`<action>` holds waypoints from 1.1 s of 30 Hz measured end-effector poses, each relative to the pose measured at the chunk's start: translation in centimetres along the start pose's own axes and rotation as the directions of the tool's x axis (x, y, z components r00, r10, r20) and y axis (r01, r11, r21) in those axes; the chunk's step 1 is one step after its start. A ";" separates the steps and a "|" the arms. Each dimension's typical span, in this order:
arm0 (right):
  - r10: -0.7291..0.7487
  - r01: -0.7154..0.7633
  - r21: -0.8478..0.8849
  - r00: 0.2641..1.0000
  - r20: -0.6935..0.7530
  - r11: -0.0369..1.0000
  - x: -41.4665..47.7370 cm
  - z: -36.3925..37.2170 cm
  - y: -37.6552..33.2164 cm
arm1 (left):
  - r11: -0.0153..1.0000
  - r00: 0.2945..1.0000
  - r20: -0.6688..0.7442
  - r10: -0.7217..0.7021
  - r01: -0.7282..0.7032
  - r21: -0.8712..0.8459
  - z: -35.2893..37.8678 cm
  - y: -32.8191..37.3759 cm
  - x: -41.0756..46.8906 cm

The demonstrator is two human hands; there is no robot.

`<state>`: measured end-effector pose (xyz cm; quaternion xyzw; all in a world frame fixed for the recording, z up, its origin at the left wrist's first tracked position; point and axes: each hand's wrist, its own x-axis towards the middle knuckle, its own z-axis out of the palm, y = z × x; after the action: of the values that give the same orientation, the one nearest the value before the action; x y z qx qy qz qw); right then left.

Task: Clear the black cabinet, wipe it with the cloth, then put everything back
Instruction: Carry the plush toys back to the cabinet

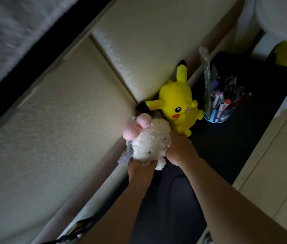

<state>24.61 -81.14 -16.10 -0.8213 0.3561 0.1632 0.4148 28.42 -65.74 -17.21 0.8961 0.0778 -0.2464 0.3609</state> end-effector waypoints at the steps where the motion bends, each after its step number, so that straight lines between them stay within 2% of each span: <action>1: -0.001 0.001 -0.008 1.000 -0.001 1.000 -0.8 -0.5 -0.2 | 1.000 0.999 0.024 -0.027 0.026 0.016 -0.5 0.3 -0.6; 4: -0.029 0.029 -0.015 1.000 -0.004 0.999 -3.4 -2.3 -0.8 | 0.995 0.991 0.093 -0.097 0.095 0.033 -2.2 1.3 -3.0; 7: -0.049 0.049 -0.002 0.999 0.002 0.999 -6.9 -3.8 -1.8 | 0.990 0.987 0.128 -0.092 0.076 0.123 -4.5 2.6 -6.0; 10: -0.072 0.073 0.016 0.996 -0.044 0.997 -11.6 -5.0 -2.6 | 0.976 0.990 0.134 -0.033 0.003 0.216 -7.4 4.1 -9.9; 14: -0.025 0.025 -0.005 0.999 -0.044 1.000 -20.4 -5.8 -4.2 | 0.966 0.983 0.171 0.067 -0.107 0.235 -12.3 5.1 -17.1; 17: -0.049 0.047 -0.025 0.997 -0.057 0.999 -27.7 -5.7 -6.3 | 0.949 0.973 0.179 0.148 -0.191 0.253 -15.9 3.6 -22.9; 25: -0.211 0.194 -0.108 0.962 -0.176 0.975 -47.7 -2.5 -13.0 | 0.913 0.923 0.109 0.369 -0.382 0.145 -29.0 -3.5 -36.0; 33: -0.245 0.215 -0.160 0.947 -0.205 0.963 -63.6 2.6 -16.3 | 0.874 0.884 0.060 0.464 -0.468 0.130 -42.8 -11.5 -45.0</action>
<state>-7.69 -43.95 27.42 -0.8966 0.2902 0.0441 0.3316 2.30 -26.30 24.59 0.9082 -0.1626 -0.1692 0.3465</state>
